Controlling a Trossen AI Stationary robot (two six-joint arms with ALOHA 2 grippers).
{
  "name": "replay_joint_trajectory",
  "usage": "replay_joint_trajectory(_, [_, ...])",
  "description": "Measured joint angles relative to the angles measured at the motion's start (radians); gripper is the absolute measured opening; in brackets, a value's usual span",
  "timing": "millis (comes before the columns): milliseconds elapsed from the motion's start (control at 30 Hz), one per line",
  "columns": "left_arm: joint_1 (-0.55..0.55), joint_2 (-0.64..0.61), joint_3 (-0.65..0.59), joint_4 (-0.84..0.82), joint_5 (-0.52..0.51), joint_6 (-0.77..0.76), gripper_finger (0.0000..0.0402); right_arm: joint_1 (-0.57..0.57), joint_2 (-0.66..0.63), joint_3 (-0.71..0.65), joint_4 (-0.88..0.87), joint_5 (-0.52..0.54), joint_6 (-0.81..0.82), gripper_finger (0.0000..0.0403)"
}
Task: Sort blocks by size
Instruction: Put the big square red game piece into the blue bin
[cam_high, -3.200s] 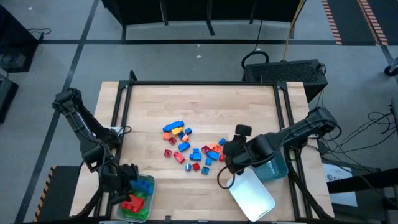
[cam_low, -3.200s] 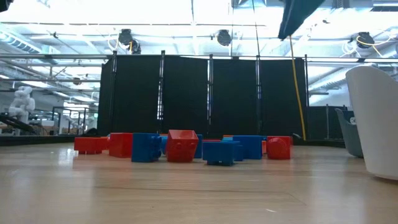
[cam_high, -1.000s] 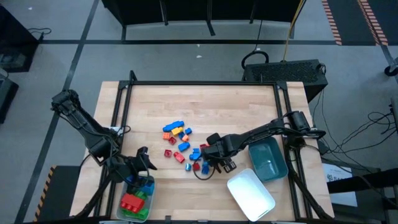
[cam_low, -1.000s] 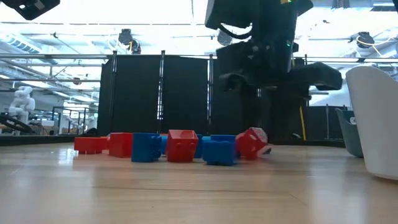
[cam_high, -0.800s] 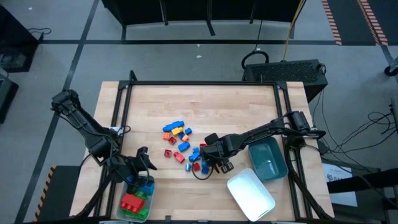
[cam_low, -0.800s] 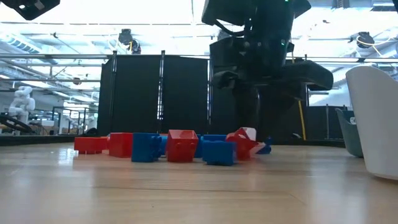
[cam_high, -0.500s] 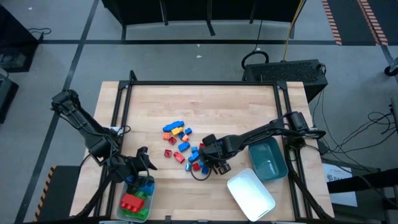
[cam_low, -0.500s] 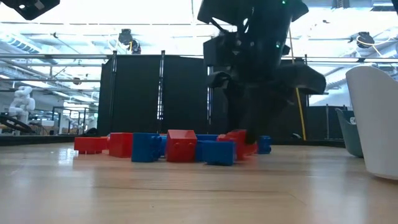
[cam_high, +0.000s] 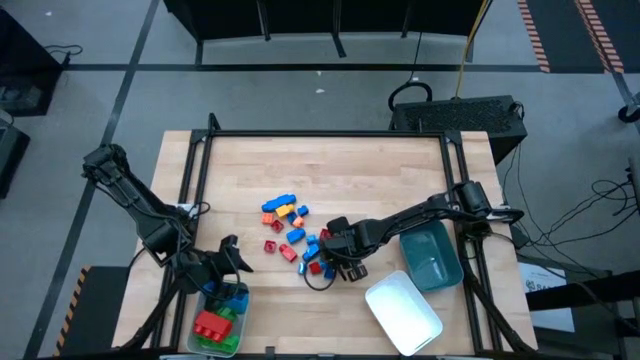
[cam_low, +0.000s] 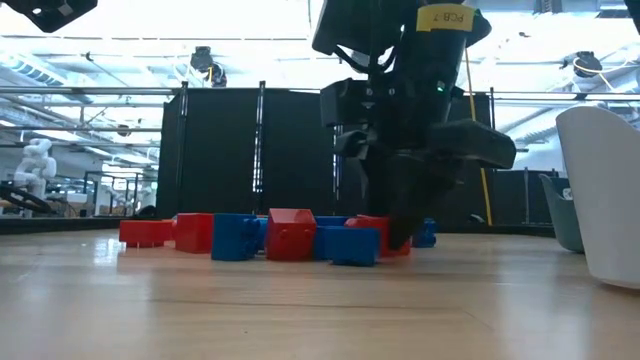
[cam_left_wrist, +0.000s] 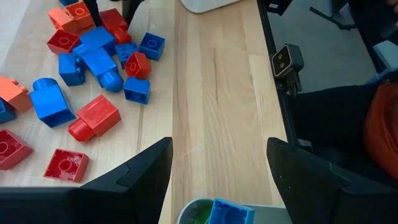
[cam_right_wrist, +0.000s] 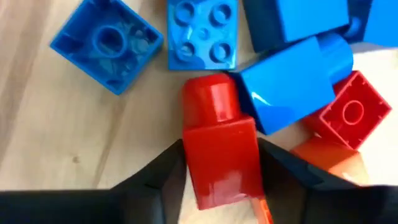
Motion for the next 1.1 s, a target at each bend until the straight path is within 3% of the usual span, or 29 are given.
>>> replay_joint_trajectory(133, [0.0, 0.0, 0.0, 0.0, 0.0, 0.0, 0.0261, 0.0, -0.002, 0.002, -0.035, 0.002, 0.021, 0.011])
replay_joint_trajectory(533, [0.0, 0.0, 0.0, 0.0, -0.021, 0.001, 0.0261, 0.015, -0.084, 0.043, -0.22, 0.006, 0.113, 0.011])
replay_joint_trajectory(800, [0.0, 0.0, 0.0, 0.0, -0.026, 0.0, 0.0261, 0.053, -0.309, 0.029, -0.451, 0.052, 0.303, 0.011])
replay_joint_trajectory(1100, [0.0, 0.0, 0.0, 0.0, -0.026, 0.002, 0.0261, 0.114, -0.663, -0.175, -0.548, 0.147, 0.786, 0.011])
